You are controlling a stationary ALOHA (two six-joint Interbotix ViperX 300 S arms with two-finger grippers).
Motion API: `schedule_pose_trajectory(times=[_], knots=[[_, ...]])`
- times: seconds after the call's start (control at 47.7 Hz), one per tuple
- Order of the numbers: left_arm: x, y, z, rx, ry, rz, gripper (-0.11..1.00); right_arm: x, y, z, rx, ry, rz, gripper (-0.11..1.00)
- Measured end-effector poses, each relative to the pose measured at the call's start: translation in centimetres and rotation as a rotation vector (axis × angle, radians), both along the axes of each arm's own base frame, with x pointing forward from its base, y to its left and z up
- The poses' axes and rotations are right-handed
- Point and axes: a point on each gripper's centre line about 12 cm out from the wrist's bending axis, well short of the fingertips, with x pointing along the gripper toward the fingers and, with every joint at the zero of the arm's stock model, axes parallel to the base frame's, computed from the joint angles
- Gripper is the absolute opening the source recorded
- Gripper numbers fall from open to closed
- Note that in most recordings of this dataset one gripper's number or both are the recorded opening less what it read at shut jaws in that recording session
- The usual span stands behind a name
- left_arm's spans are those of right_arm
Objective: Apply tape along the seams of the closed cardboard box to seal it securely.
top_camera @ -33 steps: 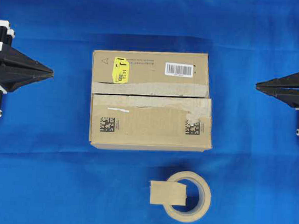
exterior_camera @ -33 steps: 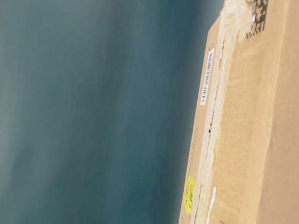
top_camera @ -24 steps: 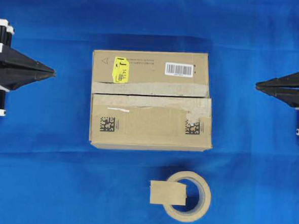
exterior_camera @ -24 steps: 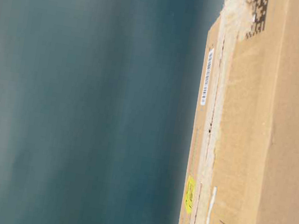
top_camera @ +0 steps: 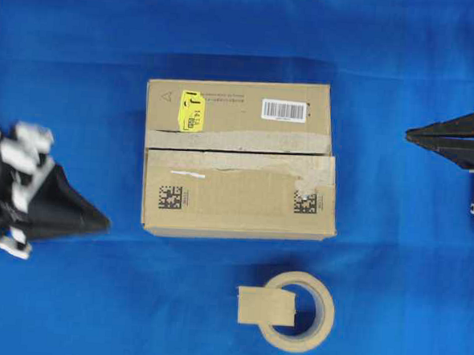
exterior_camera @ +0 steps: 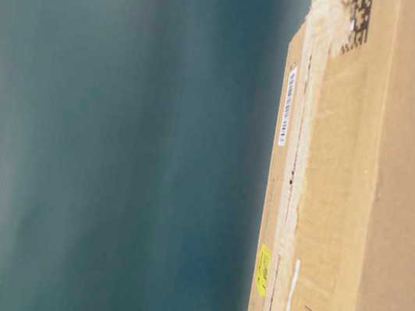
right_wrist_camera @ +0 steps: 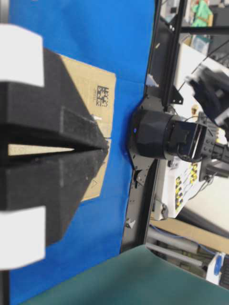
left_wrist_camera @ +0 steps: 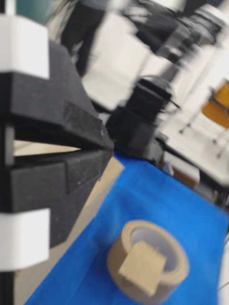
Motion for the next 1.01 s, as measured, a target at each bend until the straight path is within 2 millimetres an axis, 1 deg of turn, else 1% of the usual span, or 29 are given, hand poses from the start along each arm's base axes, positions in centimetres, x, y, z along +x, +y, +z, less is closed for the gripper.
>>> schedule_pose_trajectory(times=[0.063, 0.168, 0.251, 0.314, 0.356, 0.377, 0.44, 0.482, 0.607, 0.754, 0.859, 1.005], knots=[[1.0, -1.1, -0.9, 0.068, 0.022, -0.026, 0.04, 0.0, 0.0, 0.1, -0.002, -0.006, 0.0, 0.0], [3.4, -2.6, -1.9, 0.122, 0.069, -0.041, 0.23, 0.0, 0.0, 0.3, 0.005, -0.017, 0.001, 0.0], [5.4, -3.5, -2.8, 0.155, 0.11, -0.046, 0.48, 0.1, 0.0, 0.8, 0.011, -0.028, 0.002, 0.0], [6.8, -4.1, -3.9, 0.187, 0.153, -0.051, 0.66, 0.1, 0.0, 0.9, 0.011, -0.029, 0.0, 0.0], [7.8, -4.6, -4.9, 0.223, 0.19, -0.057, 0.75, 0.1, 0.0, 1.0, 0.011, -0.028, 0.002, 0.0], [8.2, -4.8, -5.3, 0.241, 0.205, -0.061, 0.75, 0.1, 0.0, 0.9, 0.011, -0.026, 0.002, 0.0], [9.3, -5.2, -6.6, 0.302, 0.243, -0.073, 0.66, 0.1, 0.0, 1.0, 0.011, -0.028, 0.0, 0.0], [10.0, -5.5, -7.5, 0.34, 0.265, -0.082, 0.64, 0.1, 0.0, 1.0, 0.009, -0.026, 0.002, 0.0], [11.9, -6.0, -9.7, 0.426, 0.284, -0.099, 0.65, 0.1, 0.0, 0.9, 0.003, -0.025, 0.001, 0.0], [13.9, -5.5, -12.3, 0.493, 0.288, -0.09, 0.65, 0.2, 0.1, 0.9, 0.0, -0.023, 0.005, 0.0], [15.0, -5.4, -13.4, 0.517, 0.266, -0.084, 0.65, 0.2, 0.2, 0.8, -0.001, -0.018, 0.011, 0.0], [16.4, -5.7, -14.4, 0.521, 0.259, -0.079, 0.65, 0.2, 0.3, 0.8, -0.001, -0.018, 0.015, 0.0]])
